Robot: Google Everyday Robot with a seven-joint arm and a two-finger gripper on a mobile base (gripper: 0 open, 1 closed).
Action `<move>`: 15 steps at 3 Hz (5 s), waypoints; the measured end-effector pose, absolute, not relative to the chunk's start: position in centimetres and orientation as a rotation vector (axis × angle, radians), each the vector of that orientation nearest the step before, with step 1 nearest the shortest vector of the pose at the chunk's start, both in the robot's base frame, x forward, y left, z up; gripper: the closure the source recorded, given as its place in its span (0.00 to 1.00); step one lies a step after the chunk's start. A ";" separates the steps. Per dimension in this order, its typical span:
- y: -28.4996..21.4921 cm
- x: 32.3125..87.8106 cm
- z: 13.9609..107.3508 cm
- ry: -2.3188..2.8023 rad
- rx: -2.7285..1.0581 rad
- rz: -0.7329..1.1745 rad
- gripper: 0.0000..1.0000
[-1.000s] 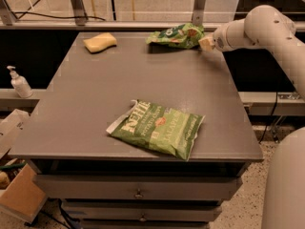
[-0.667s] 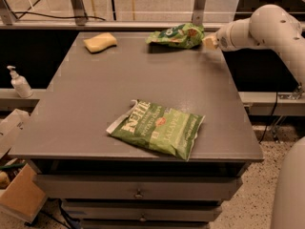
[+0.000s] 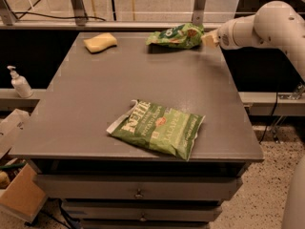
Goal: Move green rice chip bag near green jalapeno chip bag
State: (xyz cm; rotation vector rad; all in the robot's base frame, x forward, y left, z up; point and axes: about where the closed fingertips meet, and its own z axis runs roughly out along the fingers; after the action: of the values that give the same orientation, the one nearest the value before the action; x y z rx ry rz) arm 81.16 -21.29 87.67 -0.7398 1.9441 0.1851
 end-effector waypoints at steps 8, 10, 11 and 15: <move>-16.8 87.9 85.3 1.887 -0.950 0.214 0.17; -15.0 87.8 85.0 1.892 -0.993 0.235 0.64; -15.2 87.5 85.2 1.896 -0.988 0.235 0.88; -18.4 79.8 92.3 1.862 -0.789 0.228 1.00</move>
Offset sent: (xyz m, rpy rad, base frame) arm 0.0379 0.0137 -0.0019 -0.0560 -0.0313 0.1216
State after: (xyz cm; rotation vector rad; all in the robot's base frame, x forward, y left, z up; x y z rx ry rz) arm 79.82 -18.38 92.35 -0.7889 1.8618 0.2281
